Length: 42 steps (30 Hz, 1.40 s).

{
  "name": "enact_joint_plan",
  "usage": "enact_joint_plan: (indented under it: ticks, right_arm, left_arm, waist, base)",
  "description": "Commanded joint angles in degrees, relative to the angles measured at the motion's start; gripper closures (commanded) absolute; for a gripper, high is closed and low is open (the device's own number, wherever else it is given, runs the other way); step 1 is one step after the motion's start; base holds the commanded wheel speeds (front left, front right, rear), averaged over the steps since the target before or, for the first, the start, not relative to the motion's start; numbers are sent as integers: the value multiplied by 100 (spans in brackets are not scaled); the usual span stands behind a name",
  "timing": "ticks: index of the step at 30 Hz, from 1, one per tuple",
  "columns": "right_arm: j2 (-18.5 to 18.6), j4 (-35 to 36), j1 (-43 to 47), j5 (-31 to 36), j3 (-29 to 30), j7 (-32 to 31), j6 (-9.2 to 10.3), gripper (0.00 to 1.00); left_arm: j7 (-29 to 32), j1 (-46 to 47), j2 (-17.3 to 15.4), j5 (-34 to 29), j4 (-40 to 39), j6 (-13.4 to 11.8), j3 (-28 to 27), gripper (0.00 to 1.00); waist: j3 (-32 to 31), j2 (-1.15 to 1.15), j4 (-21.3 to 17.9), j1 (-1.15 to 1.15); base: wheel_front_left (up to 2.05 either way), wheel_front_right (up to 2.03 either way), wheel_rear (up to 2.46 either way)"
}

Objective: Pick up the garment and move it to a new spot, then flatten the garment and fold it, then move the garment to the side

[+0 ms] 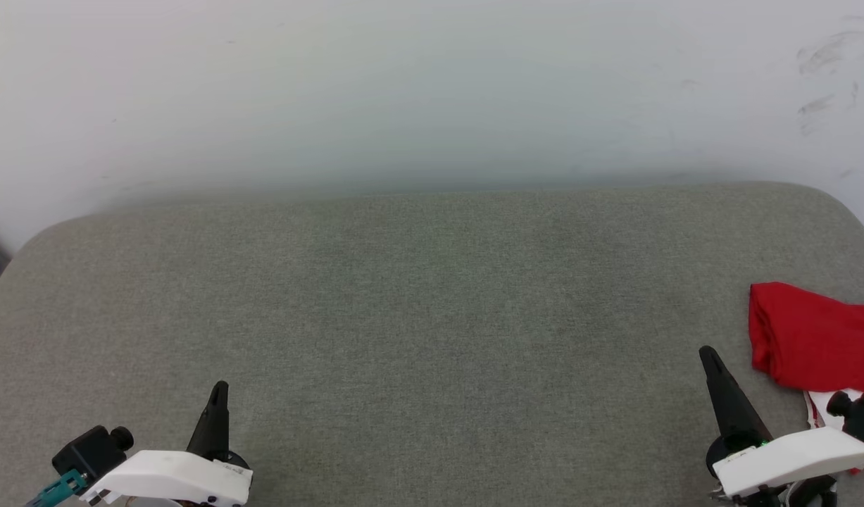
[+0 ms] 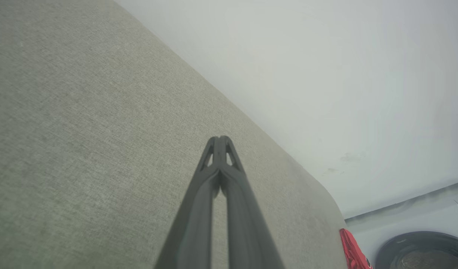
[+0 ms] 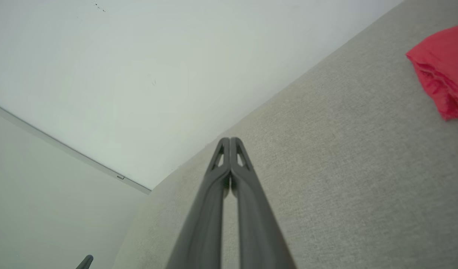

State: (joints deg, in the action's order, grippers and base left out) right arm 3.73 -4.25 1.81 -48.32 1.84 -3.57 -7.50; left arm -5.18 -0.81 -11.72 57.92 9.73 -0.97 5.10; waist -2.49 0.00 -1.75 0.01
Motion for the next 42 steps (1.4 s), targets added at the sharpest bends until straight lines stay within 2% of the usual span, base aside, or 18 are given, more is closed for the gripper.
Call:
enact_joint_plan:
  ticks: [1,15,42]
  right_arm:
    - [45,11,-185,-235,22,-11,0,100]
    - [50,-211,-334,-1221,82,-38,0,100]
    - [41,-560,-566,-2730,194,-100,1,100]
  left_arm:
    - [46,158,16,171,-21,57,-90,100]
    - [293,296,206,926,76,241,-326,100]
    - [687,504,502,2092,238,525,-698,100]
  waist:
    - [6,0,4,0]
    - [50,0,33,0]
    - [134,0,88,0]
  base:
    - [0,0,0]
    - [0,0,0]
    - [0,0,0]
